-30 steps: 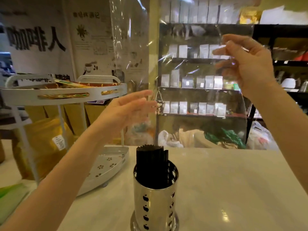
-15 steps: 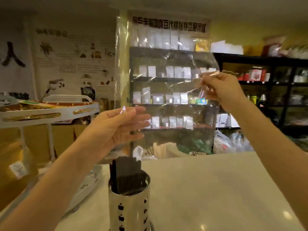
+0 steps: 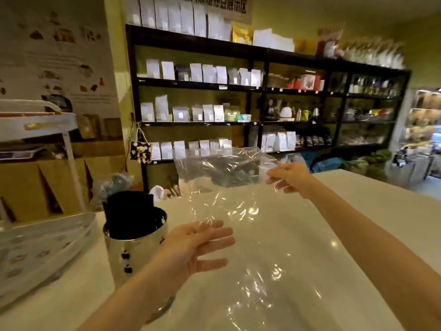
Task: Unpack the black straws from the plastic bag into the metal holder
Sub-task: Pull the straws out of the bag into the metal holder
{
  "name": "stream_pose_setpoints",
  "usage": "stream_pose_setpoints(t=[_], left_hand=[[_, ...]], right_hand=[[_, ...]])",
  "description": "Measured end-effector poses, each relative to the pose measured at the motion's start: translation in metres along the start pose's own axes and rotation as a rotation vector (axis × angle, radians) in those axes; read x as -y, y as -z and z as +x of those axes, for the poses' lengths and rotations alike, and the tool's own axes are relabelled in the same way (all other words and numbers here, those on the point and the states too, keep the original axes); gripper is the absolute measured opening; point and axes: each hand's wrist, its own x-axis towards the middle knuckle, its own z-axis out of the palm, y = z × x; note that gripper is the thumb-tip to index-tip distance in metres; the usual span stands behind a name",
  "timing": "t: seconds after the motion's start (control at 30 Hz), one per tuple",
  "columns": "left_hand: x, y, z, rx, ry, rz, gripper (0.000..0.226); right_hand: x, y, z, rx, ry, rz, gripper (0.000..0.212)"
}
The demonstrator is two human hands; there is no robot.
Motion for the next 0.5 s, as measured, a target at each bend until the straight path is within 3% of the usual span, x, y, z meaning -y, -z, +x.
stream_pose_setpoints(t=[0.37,0.5], left_hand=[[0.088,0.029,0.026,-0.164,0.313,-0.051,0.018],[0.093,0.035,0.030,-0.209,0.341,-0.106,0.015]], right_hand=[[-0.106,-0.051,0.000,0.057,-0.181,-0.015,0.004],[-0.128,-0.078,0.010,-0.053,-0.161,0.019,0.016]])
